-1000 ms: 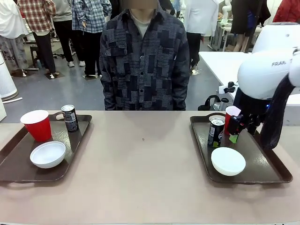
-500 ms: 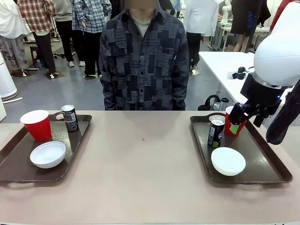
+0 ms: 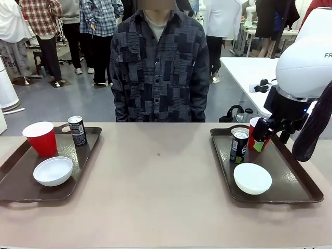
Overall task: Prepare tableware on both trays.
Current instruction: Pick up a Picnic Bowl from the table and place it on a Handle tray.
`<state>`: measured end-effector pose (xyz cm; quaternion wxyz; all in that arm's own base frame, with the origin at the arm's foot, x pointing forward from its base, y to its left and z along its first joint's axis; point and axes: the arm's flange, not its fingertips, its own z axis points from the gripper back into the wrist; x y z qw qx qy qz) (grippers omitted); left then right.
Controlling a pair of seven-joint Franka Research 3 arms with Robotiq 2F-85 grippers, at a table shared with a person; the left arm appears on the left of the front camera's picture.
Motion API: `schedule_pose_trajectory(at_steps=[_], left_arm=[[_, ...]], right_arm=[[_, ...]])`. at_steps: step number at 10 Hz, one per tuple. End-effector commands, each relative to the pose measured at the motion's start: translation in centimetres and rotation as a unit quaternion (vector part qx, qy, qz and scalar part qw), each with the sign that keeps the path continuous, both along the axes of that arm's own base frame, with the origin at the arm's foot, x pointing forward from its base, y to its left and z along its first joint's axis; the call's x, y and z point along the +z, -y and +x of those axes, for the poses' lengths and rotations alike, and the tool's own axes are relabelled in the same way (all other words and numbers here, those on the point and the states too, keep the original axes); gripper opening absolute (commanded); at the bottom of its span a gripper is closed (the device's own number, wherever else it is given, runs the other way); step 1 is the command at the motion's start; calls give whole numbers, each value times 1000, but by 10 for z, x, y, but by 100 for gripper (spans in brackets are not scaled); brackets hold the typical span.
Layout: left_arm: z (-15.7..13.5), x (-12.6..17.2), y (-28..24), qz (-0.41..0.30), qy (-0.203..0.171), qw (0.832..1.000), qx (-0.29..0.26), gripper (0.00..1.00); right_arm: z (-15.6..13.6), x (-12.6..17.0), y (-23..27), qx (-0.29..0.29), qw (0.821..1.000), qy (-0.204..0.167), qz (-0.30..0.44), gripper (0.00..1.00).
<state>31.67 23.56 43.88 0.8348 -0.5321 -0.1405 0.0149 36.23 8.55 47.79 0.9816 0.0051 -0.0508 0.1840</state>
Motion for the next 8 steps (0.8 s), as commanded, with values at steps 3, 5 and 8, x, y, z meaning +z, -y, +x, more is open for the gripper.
schedule_pose_trajectory(at_steps=[3, 5, 8], left_arm=[[-2, 3, 0, -1, 4, 1000, 1, 100], [-2, 3, 0, -1, 4, 1000, 1, 100], [-2, 3, 0, -1, 4, 1000, 1, 100]], right_arm=[[0, 0, 0, 0, 1000, 0, 0, 100], [-40, 38, 46, 8, 993, -5, 119, 100], [-51, 55, 150, -69, 948, -60, 306, 100]])
